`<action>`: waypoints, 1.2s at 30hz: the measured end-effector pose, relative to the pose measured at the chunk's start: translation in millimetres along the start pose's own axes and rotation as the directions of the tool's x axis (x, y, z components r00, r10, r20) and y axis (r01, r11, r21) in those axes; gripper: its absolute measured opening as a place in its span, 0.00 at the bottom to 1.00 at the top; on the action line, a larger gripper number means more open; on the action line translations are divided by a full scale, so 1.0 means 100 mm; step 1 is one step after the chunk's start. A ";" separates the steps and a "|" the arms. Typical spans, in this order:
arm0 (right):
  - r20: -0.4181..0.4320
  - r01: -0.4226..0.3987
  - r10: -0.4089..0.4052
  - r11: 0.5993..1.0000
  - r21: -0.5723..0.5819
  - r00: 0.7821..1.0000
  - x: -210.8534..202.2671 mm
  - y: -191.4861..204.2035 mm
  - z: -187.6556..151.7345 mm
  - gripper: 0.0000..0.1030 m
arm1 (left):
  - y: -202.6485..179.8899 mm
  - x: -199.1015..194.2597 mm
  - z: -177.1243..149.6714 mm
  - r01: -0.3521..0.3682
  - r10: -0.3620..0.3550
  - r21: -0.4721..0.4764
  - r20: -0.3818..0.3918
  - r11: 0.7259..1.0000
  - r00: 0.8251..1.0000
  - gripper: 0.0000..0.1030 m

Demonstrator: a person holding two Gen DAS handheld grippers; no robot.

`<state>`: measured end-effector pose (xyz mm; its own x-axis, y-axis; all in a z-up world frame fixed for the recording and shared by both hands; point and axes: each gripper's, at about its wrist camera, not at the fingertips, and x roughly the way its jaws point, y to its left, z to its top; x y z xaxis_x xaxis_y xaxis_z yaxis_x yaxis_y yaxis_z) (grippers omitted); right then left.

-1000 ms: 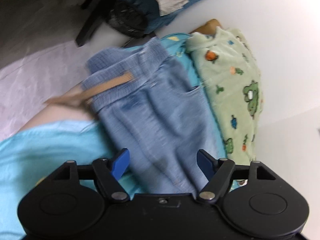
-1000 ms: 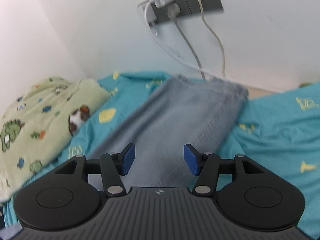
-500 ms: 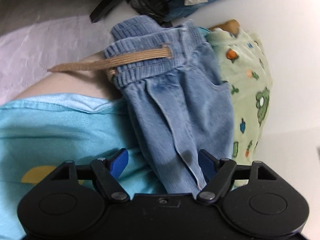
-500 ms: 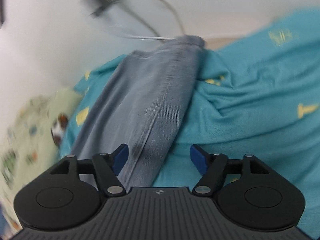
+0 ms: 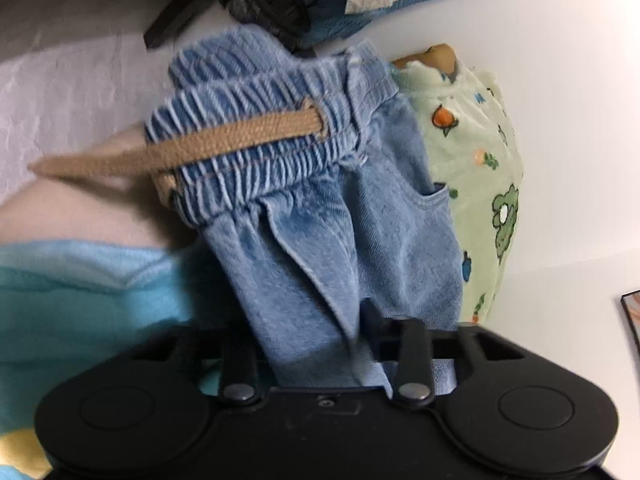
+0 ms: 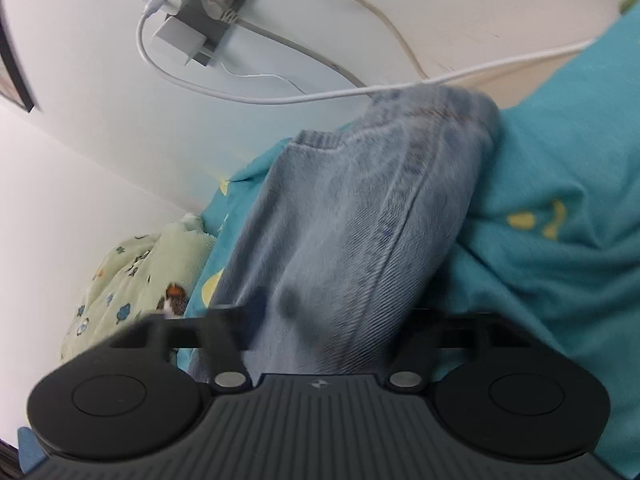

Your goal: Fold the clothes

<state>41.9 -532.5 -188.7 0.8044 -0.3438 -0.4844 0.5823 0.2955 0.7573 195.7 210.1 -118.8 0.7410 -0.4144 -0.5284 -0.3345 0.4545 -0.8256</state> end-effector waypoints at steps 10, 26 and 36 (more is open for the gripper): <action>0.100 -0.095 0.103 0.992 -0.084 0.990 -0.44 0.39 0.14 0.08 | -0.39 -0.56 -0.08 -0.028 0.020 0.076 0.107 0.997 0.994 0.10; -0.068 -0.047 0.055 0.991 0.122 0.996 -0.28 -0.23 0.17 0.08 | -0.38 -0.80 -0.40 -0.163 0.154 0.208 0.057 0.964 0.986 0.28; -0.072 -0.025 0.032 0.994 0.105 0.997 -0.23 -0.22 0.13 0.09 | -0.75 -1.03 -0.85 -0.216 0.181 0.414 0.124 0.884 0.976 0.53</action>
<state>8.8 -543.0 -188.2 0.8292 -0.2693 -0.4899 0.5469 0.2090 0.8107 94.7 152.1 -19.2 0.7347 -0.2247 -0.6402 -0.2147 0.8181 -0.5335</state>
